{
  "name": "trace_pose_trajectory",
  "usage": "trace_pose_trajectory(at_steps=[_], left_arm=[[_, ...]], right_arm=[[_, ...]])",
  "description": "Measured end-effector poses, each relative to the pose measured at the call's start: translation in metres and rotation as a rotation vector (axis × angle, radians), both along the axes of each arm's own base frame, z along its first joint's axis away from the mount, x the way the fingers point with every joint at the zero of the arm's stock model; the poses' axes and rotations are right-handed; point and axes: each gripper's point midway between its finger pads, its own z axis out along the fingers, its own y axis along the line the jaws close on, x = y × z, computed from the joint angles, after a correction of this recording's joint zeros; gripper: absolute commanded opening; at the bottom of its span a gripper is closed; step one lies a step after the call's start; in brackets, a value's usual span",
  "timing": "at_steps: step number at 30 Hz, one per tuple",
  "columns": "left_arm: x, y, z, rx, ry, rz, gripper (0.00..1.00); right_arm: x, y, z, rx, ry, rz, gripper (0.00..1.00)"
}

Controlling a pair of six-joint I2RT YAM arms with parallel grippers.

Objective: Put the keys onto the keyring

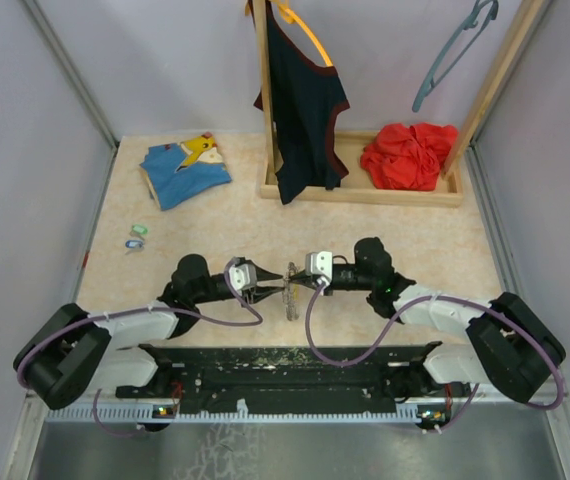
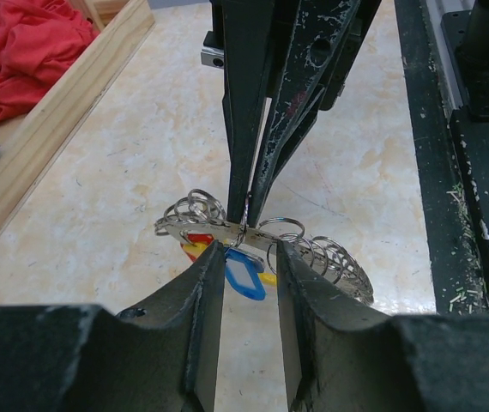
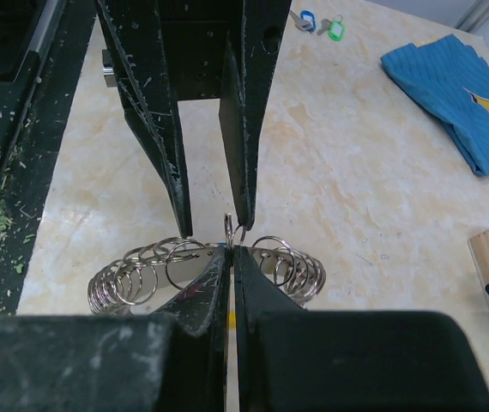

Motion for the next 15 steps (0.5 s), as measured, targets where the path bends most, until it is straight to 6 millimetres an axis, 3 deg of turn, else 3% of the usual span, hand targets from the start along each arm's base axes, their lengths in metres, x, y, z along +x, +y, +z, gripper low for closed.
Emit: trace_pose_trajectory(at_steps=[8, 15], left_arm=[[0.002, -0.003, 0.007, -0.029, -0.004, -0.003, 0.33], [-0.002, -0.003, 0.018, -0.065, -0.031, -0.013, 0.17]], right_arm=[[-0.002, 0.0, 0.002, 0.014, 0.012, 0.009, 0.0], [-0.001, 0.001, 0.002, 0.018, 0.01, 0.011, 0.0]])
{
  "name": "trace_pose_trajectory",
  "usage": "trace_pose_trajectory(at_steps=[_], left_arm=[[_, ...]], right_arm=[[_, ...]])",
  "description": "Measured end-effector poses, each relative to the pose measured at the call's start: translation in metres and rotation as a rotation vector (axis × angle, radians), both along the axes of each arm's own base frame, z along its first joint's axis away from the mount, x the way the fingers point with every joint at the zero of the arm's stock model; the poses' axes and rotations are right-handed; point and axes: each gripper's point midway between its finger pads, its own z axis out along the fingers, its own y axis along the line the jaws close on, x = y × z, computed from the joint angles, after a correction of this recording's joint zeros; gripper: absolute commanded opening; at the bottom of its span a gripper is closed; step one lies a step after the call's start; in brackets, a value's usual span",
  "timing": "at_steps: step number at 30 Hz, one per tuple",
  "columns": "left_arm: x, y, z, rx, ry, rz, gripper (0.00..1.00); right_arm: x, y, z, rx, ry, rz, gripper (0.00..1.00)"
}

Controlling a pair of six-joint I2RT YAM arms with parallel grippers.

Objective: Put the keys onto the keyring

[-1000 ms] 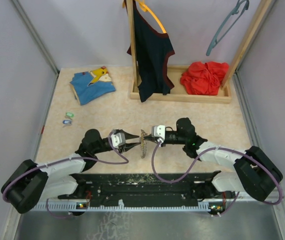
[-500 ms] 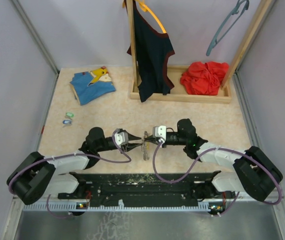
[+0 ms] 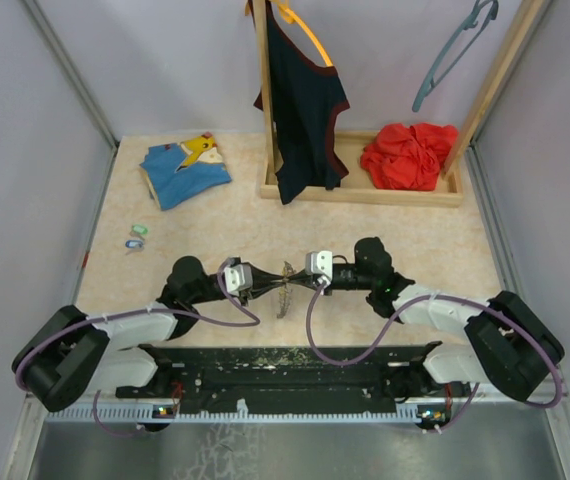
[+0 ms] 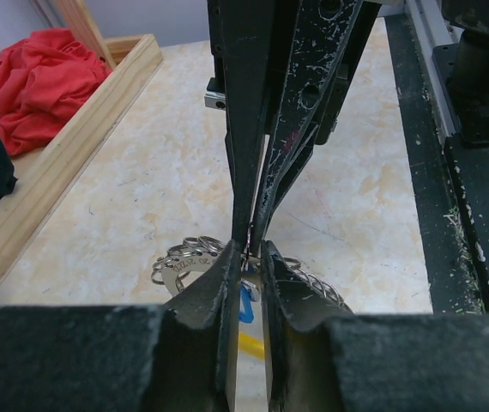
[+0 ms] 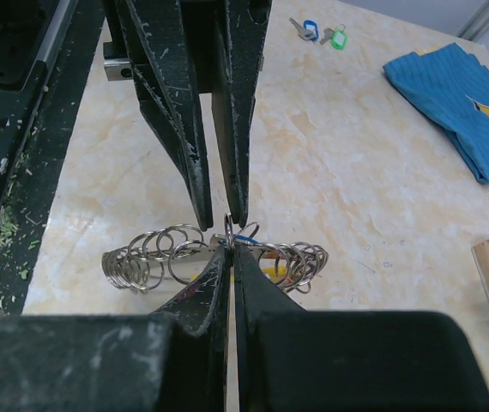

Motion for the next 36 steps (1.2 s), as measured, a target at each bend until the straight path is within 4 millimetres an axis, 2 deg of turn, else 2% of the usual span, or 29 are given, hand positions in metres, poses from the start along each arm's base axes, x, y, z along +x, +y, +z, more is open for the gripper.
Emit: trace_pose_trajectory(at_steps=[5, 20, 27, 36], left_arm=[[-0.001, 0.0, 0.0, 0.003, -0.004, -0.005, 0.01], [0.002, 0.0, -0.007, 0.113, 0.044, -0.01, 0.0], [0.004, 0.0, -0.01, 0.144, 0.062, -0.005, 0.22], [0.006, 0.001, -0.011, 0.145, 0.063, 0.007, 0.26]], right_arm=[[0.0, 0.0, -0.001, -0.001, 0.002, 0.003, 0.0], [-0.001, -0.001, -0.009, -0.032, 0.035, -0.001, 0.0], [0.001, -0.001, -0.012, -0.04, 0.055, -0.011, 0.0], [0.003, -0.002, -0.012, -0.042, 0.056, -0.021, 0.0]])
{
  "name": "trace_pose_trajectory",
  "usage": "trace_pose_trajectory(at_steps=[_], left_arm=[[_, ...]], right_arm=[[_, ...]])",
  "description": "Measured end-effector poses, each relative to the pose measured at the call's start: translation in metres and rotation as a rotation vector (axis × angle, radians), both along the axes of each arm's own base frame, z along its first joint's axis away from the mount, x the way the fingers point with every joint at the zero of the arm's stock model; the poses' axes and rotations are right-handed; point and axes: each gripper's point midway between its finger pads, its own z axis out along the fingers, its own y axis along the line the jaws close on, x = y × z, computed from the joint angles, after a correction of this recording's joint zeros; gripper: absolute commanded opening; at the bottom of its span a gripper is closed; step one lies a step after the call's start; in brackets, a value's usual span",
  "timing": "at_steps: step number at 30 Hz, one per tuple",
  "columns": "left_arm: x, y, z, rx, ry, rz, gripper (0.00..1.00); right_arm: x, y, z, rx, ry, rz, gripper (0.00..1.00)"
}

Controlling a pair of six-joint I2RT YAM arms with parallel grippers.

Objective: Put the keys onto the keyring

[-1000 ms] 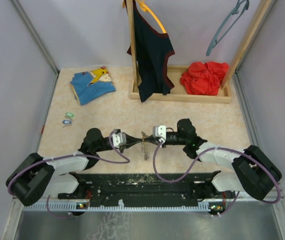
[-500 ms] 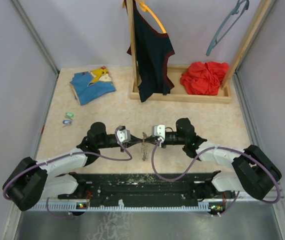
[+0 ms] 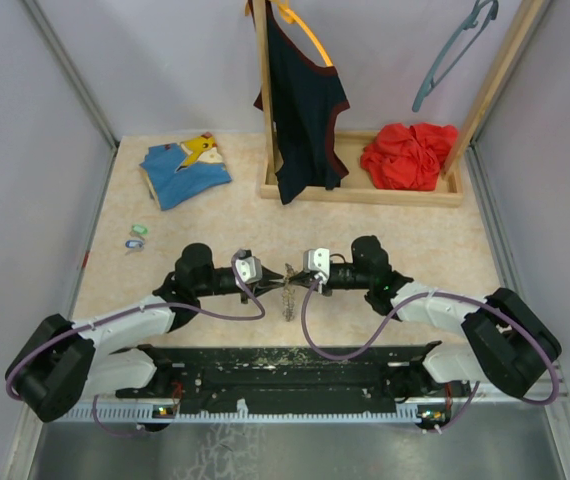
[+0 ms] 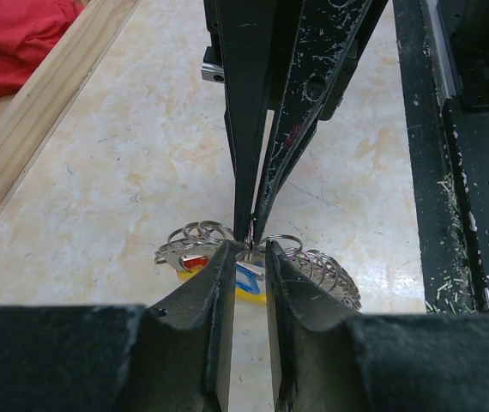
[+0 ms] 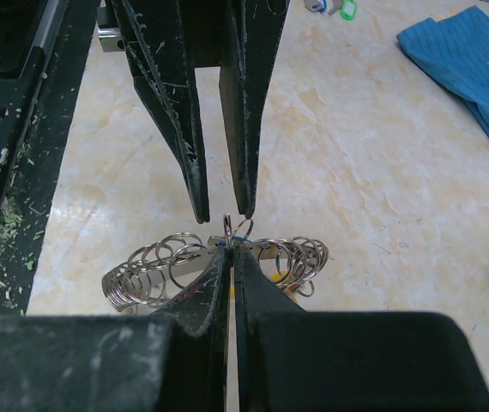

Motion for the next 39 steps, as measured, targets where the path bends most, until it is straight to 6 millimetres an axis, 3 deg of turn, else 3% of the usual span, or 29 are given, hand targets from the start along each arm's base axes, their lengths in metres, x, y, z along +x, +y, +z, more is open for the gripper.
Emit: trace_pose_trajectory(at_steps=[11, 18, 22, 26, 33, 39], left_arm=[[0.003, 0.0, -0.005, 0.01, 0.015, 0.014, 0.26], [0.003, 0.0, -0.008, 0.011, 0.031, 0.017, 0.13], [0.002, -0.001, -0.007, 0.008, 0.033, 0.011, 0.01], [0.002, -0.001, -0.008, 0.009, 0.038, 0.005, 0.0], [0.001, 0.0, -0.013, 0.055, 0.056, -0.005, 0.0], [0.006, -0.001, -0.009, 0.101, 0.067, -0.005, 0.0]], right_arm=[[0.001, 0.001, 0.003, 0.011, -0.002, -0.002, 0.0], [0.0, 0.001, 0.003, 0.012, 0.003, 0.0, 0.0], [0.0, 0.001, 0.003, 0.012, 0.005, 0.0, 0.0], [-0.001, 0.001, 0.001, 0.009, 0.012, 0.006, 0.0], [-0.001, -0.002, -0.005, -0.032, 0.03, 0.002, 0.19], [0.007, -0.006, 0.003, -0.08, -0.003, -0.026, 0.24]])
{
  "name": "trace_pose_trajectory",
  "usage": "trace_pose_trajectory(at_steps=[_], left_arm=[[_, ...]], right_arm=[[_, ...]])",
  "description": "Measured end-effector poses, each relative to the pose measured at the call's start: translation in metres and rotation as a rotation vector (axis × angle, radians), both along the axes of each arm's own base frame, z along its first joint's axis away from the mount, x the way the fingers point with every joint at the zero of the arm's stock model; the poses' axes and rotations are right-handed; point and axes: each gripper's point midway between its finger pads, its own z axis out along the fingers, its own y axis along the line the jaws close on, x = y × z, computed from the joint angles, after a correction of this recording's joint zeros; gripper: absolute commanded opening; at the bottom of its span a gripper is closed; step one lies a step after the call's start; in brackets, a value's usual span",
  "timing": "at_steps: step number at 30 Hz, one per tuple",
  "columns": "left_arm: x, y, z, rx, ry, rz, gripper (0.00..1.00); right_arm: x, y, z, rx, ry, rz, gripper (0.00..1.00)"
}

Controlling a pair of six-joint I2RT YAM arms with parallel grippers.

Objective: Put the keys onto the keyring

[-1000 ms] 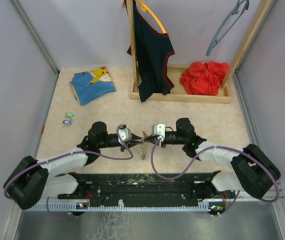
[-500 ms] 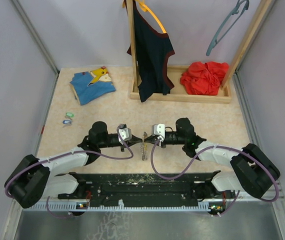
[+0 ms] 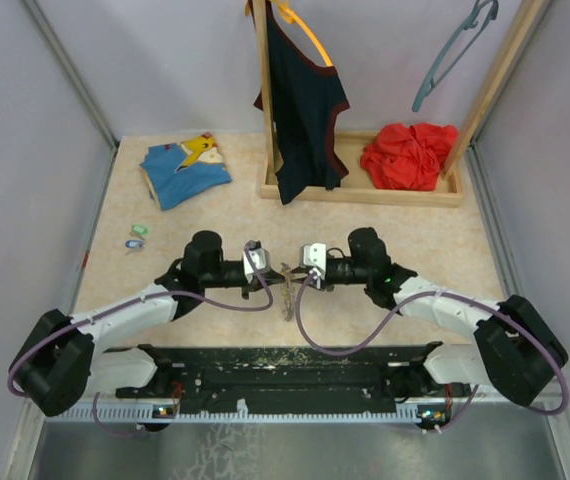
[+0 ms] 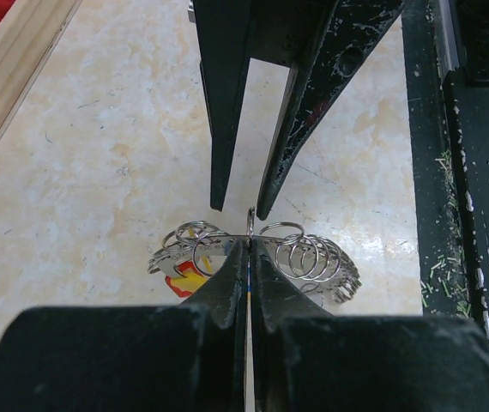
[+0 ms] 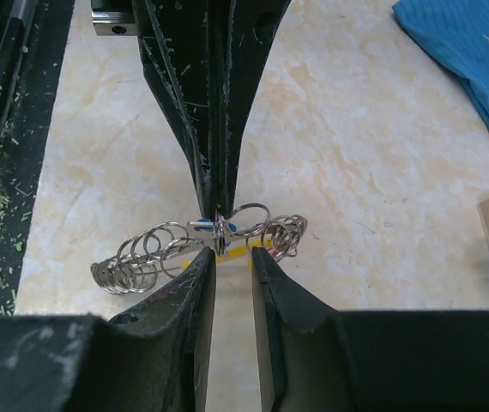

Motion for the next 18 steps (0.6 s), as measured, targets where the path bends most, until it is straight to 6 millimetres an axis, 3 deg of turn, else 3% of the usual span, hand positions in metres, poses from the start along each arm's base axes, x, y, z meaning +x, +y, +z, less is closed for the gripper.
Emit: trace_pose_trajectory(at_steps=[9, 18], left_arm=[[0.0, -0.001, 0.002, 0.056, 0.022, 0.0, 0.0], [-0.002, -0.003, 0.0, 0.078, 0.04, -0.006, 0.0]], right_arm=[[0.003, 0.002, 0.012, -0.039, -0.008, 0.025, 0.23], [-0.003, 0.008, 0.005, -0.065, 0.055, 0.087, 0.17]])
